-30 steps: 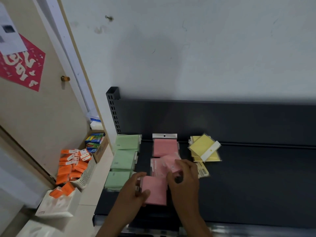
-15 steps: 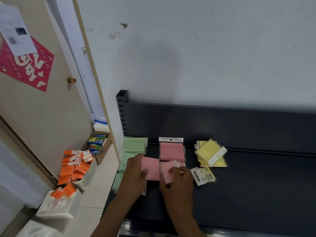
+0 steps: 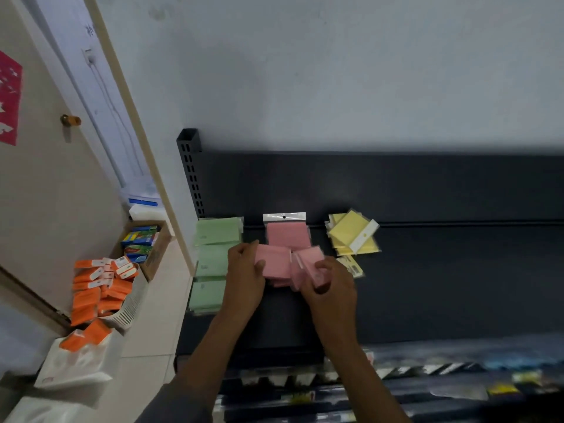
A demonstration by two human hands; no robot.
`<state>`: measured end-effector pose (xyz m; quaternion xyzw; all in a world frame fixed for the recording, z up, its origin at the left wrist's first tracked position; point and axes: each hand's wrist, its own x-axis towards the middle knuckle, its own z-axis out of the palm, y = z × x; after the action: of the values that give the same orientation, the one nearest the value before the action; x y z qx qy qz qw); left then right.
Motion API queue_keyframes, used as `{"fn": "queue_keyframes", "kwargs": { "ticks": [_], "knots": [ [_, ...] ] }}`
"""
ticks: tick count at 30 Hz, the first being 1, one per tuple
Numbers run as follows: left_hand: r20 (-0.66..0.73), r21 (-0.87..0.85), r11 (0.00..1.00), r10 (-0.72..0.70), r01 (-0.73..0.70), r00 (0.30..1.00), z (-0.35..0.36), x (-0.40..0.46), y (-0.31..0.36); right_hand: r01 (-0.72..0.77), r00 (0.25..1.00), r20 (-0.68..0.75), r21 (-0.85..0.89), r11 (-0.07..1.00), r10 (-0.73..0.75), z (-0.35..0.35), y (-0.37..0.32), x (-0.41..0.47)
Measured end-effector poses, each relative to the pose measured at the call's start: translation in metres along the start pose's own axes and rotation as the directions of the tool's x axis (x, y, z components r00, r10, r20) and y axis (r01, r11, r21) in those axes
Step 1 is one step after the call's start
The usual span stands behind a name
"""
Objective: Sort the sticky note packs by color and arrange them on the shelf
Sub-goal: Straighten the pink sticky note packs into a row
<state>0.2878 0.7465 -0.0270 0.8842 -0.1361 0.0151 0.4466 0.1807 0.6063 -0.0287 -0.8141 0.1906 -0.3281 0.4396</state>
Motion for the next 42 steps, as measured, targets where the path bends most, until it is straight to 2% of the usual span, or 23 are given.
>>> {"fn": "queue_keyframes", "kwargs": {
  "ticks": [3, 5, 8, 11, 15, 17, 21, 24, 25, 26, 29, 31, 33, 36, 39, 42],
  "knots": [
    [-0.046, -0.039, 0.999, -0.022, 0.02, 0.999, 0.0, -0.007, 0.008, -0.025, 0.999, 0.042, 0.009, 1.0, 0.025, -0.022, 0.01, -0.021],
    [-0.115, -0.066, 0.997, -0.036, 0.029, 0.993, -0.003, -0.01, 0.011, -0.001, 0.986, 0.166, 0.003, 1.0, 0.001, -0.037, 0.018, -0.033],
    [-0.195, -0.055, 0.997, -0.067, 0.058, 0.978, -0.004, -0.018, 0.018, 0.147, 0.919, 0.375, -0.041, 0.988, -0.121, -0.054, 0.034, -0.042],
    [-0.201, -0.043, 0.997, -0.075, 0.068, 0.977, 0.006, -0.025, 0.028, 0.259, 0.835, 0.513, -0.045, 0.965, -0.2, -0.058, 0.042, -0.044],
    [-0.135, -0.008, 0.996, -0.092, 0.092, 0.987, 0.027, -0.037, 0.039, 0.375, 0.786, 0.535, -0.016, 0.927, -0.309, -0.051, 0.04, -0.039],
    [-0.118, -0.004, 0.994, -0.109, 0.109, 0.987, 0.031, -0.041, 0.042, 0.441, 0.739, 0.565, 0.007, 0.897, -0.367, -0.047, 0.029, -0.033],
    [-0.096, -0.009, 0.991, -0.134, 0.134, 0.986, 0.031, -0.041, 0.04, 0.462, 0.672, 0.657, -0.01, 0.887, -0.343, -0.033, 0.014, -0.019],
    [-0.104, 0.004, 0.992, -0.125, 0.126, 0.987, 0.025, -0.043, 0.04, 0.576, 0.61, 0.699, -0.068, 0.815, -0.373, -0.028, 0.021, -0.012],
    [-0.12, 0.007, 0.993, -0.117, 0.119, 0.986, 0.024, -0.043, 0.039, 0.576, 0.614, 0.704, -0.09, 0.812, -0.357, -0.03, 0.023, -0.01],
    [-0.138, 0.004, 0.993, -0.118, 0.119, 0.983, 0.022, -0.044, 0.038, 0.555, 0.648, 0.675, -0.102, 0.825, -0.353, -0.034, 0.024, -0.009],
    [-0.215, -0.039, 0.988, -0.151, 0.146, 0.965, 0.017, -0.045, 0.033, 0.42, 0.84, 0.441, -0.164, 0.892, -0.315, -0.038, 0.027, 0.0],
    [-0.255, -0.08, 0.984, -0.176, 0.161, 0.951, 0.014, -0.047, 0.031, 0.316, 0.903, 0.379, -0.263, 0.912, -0.204, -0.034, 0.024, 0.005],
    [-0.282, -0.095, 0.984, -0.173, 0.152, 0.944, 0.011, -0.049, 0.029, 0.251, 0.907, 0.412, -0.348, 0.904, -0.093, -0.026, 0.02, 0.007],
    [-0.31, -0.073, 0.99, -0.138, 0.121, 0.941, 0.007, -0.052, 0.029, 0.168, 0.91, 0.414, -0.385, 0.908, 0.007, -0.013, 0.014, 0.009],
    [-0.343, -0.081, 0.991, -0.127, 0.105, 0.931, -0.002, -0.053, 0.028, 0.187, 0.913, 0.407, -0.416, 0.89, -0.002, -0.005, 0.013, 0.009],
    [-0.374, -0.095, 0.991, -0.118, 0.089, 0.92, -0.013, -0.056, 0.026, 0.159, 0.925, 0.379, -0.333, 0.929, -0.023, -0.01, 0.02, 0.008]
  ]
}}
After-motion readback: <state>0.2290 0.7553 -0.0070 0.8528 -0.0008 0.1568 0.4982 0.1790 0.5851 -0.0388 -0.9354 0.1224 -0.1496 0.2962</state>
